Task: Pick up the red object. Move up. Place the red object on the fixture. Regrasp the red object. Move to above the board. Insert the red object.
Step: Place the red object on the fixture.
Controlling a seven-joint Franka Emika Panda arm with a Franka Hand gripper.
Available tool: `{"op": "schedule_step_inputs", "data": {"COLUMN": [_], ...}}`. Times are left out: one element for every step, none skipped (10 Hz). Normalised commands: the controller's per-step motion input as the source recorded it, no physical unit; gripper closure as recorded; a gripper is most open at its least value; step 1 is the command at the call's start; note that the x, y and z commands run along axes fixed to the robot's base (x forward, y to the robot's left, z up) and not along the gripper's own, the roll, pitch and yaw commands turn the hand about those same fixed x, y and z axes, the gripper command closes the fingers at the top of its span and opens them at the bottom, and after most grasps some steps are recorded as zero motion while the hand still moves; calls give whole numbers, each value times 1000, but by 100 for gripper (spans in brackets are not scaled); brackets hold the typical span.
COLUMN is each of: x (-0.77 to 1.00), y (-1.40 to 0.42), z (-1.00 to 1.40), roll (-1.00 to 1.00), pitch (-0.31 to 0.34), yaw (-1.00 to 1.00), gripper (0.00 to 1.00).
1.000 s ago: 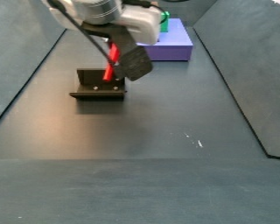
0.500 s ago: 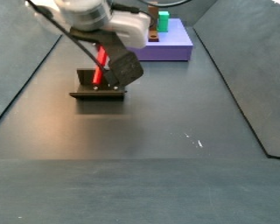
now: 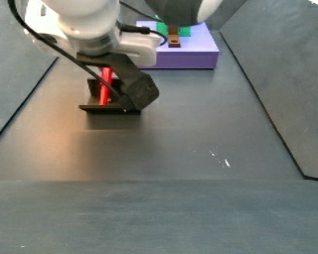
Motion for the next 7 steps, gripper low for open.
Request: {"op": "schedule_step_inputs", "data": {"x": [-120,-169,-129,-69,-31,-3,0], "y": [143,117,66,54,60,54,0], "z": [-6,0,0,23,17,0,0], "roll": [-71,-283,-394,-406,-437,-449,-294], "pitch": [26,0,3,54,14,0,0], "yaw": [0,0,0,0,0,20,49], "gripper": [100,100,100,100,100,100,100]}}
